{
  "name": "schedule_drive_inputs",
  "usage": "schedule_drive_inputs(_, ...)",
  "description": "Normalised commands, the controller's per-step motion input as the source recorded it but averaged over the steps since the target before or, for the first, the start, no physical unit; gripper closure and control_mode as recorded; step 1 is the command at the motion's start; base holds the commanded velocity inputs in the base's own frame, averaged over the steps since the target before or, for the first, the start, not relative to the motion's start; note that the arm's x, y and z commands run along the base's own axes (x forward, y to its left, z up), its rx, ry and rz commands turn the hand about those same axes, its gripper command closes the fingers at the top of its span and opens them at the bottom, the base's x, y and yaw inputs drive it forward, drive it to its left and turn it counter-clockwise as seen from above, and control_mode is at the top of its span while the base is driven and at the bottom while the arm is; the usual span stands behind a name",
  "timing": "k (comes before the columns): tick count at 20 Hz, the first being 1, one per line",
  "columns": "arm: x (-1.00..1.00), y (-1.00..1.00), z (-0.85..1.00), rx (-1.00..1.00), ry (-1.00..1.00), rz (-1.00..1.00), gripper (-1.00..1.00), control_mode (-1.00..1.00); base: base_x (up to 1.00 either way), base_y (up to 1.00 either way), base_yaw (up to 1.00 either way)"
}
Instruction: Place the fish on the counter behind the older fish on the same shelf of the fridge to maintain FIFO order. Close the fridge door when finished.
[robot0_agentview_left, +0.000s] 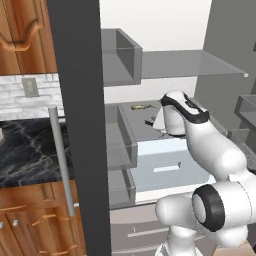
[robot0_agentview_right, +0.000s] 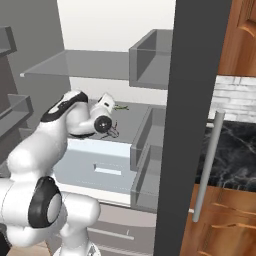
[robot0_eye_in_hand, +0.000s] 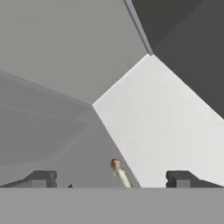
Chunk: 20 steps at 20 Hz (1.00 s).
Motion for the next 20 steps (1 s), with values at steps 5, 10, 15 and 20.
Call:
schedule_drive_inputs(5,-0.97,0.1,0.48,0.0,0.11,-0.12,-1.0,-1.0,0.0,0.0,0.0)
schedule_drive_inputs(10,-0.88,0.0,0.86,0.0,0.23,-0.08,-1.0,-1.0,0.0,0.0,0.0)
schedule_drive_inputs(15,-0.87,0.0,0.85,0.0,0.31,-0.03,-1.0,-1.0,0.0,0.0,0.0)
schedule_drive_inputs(20,-0.84,-0.07,0.78,0.0,0.3,0.0,-1.0,-1.0,0.0,0.0,0.0)
